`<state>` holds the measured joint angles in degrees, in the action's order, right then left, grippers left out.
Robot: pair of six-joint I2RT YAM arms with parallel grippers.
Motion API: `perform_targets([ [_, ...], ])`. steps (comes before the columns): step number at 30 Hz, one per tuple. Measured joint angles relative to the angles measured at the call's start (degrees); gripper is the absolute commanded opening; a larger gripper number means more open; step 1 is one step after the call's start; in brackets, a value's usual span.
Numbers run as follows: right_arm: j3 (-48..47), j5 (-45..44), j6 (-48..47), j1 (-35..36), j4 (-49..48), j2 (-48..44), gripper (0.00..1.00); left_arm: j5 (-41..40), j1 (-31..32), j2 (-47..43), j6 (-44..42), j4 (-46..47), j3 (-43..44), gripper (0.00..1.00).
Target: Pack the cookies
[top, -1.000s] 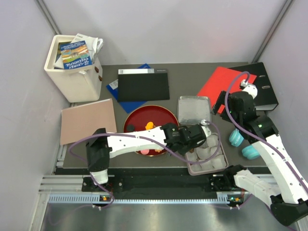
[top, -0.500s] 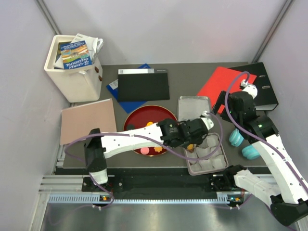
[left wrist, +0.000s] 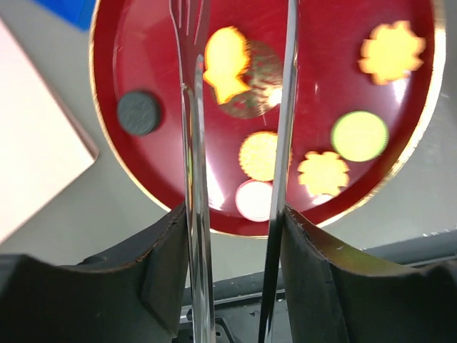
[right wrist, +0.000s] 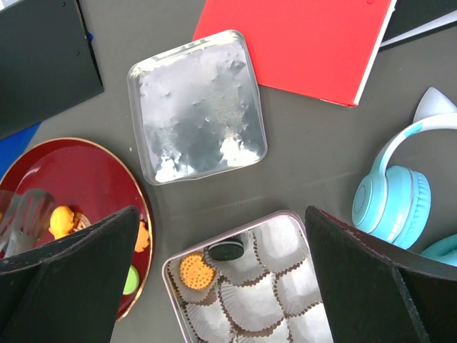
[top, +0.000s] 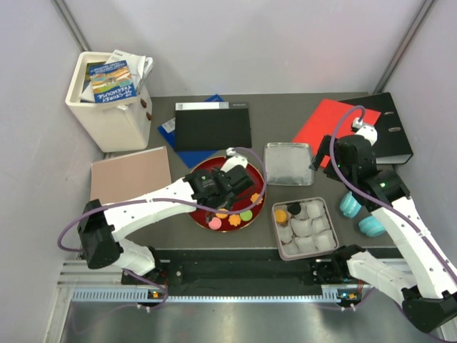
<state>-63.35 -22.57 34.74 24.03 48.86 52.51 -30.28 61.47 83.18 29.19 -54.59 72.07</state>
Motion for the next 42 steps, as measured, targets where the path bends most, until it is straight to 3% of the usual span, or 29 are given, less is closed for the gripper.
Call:
perform_targets([
  [8, 0.02, 0.02, 0.02, 0.31, -0.02, 0.44, 0.99, -0.59, -6.47, -2.25, 3.15, -0.15, -3.48, 0.64],
  [14, 0.09, 0.0, 0.0, 0.33, -0.02, 0.44, 0.99, -0.59, -6.6, 0.04, 3.76, -0.44, -3.5, 0.71],
  [27, 0.81, -0.09, -0.17, 0.61, -0.48, 0.52, 0.99, 0.22, -6.6, 1.11, 4.2, -1.14, -4.48, 0.73],
  [28, 0.81, -0.09, -0.2, 0.72, -0.48, 0.52, 0.99, 0.2, -6.58, 1.11, 4.37, -1.2, -4.59, 0.83],
  [30, 0.83, -0.15, -0.22, 0.79, -0.48, 0.5, 0.99, -0.2, -6.56, 1.11, 5.29, -1.68, -4.7, 0.91],
  [31, 0.83, -0.2, -0.22, 0.85, -0.48, 0.52, 0.99, -0.39, -6.56, 1.11, 5.55, -1.97, -4.79, 0.99],
  [32, 0.87, -0.2, -0.22, 0.94, -0.5, 0.5, 0.99, -0.74, -6.56, 1.09, 6.58, -2.08, -5.05, 0.99],
  [36, 1.88, -0.22, -0.22, 0.98, -1.33, 0.44, 0.99, -0.42, -6.73, -1.05, 9.53, 1.22, -11.65, 0.99],
  [39, 2.73, -0.17, -0.22, 0.98, -1.31, 0.44, 0.99, 4.24, -8.7, -5.33, 9.62, 5.51, -20.39, 0.99],
  [42, 2.95, -0.15, -0.22, 1.03, -1.33, 0.42, 0.99, 8.31, -11.41, -6.56, 8.61, 7.69, -22.38, 0.99],
])
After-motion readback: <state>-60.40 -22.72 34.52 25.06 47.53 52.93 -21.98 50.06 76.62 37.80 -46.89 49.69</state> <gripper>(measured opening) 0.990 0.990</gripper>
